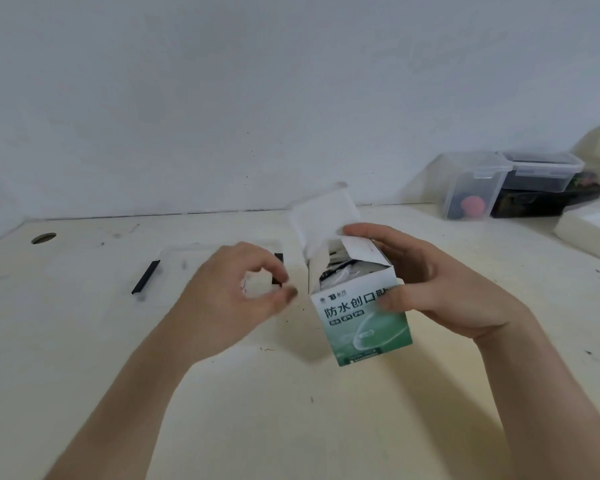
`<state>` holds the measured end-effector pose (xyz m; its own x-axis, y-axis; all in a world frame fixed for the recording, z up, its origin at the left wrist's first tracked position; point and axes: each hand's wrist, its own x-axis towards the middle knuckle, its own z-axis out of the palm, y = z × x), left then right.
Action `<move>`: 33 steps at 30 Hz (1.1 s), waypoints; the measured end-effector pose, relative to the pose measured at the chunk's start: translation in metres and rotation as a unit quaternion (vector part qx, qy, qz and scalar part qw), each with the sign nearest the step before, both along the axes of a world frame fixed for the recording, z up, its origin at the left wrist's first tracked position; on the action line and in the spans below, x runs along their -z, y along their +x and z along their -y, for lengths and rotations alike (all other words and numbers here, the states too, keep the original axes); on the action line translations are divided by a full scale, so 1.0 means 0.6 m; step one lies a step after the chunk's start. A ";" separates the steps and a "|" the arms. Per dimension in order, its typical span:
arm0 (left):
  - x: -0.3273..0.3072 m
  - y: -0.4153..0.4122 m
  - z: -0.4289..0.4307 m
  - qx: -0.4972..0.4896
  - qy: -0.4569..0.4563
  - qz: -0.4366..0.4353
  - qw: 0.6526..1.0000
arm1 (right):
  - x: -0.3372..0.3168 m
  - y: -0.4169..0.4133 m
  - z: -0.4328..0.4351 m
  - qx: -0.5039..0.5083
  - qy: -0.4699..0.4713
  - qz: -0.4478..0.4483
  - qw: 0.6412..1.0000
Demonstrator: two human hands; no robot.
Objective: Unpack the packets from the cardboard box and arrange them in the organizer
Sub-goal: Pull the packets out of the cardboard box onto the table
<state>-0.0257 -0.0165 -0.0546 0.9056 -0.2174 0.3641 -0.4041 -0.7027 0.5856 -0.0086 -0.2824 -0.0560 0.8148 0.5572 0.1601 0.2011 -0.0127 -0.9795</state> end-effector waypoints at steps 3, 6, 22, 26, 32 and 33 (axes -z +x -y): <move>0.008 0.004 -0.015 0.050 0.151 -0.007 0.987 | 0.007 0.002 -0.004 0.041 0.006 -0.013 0.999; 0.030 0.019 -0.013 -0.023 0.173 0.091 0.980 | 0.007 0.001 -0.014 0.058 -0.014 0.011 0.998; 0.034 0.003 0.060 -0.103 -0.289 0.034 0.951 | 0.013 -0.002 -0.046 0.087 0.001 -0.010 0.996; 0.041 0.003 0.063 -0.112 -0.258 -0.005 0.960 | 0.021 0.016 -0.040 0.155 0.099 -0.086 0.979; 0.044 -0.002 0.056 -0.134 -0.033 0.041 0.990 | 0.051 0.027 -0.039 0.204 0.098 -0.087 0.970; 0.048 0.000 0.056 -0.133 -0.035 0.039 0.990 | 0.050 0.028 -0.038 0.237 0.066 -0.053 0.968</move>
<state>-0.0256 -0.0500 -0.0837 0.8963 0.0536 0.4402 -0.2552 -0.7495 0.6108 0.0080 -0.2595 -0.0862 0.9895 0.0979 0.1062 0.1019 0.0475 -0.9937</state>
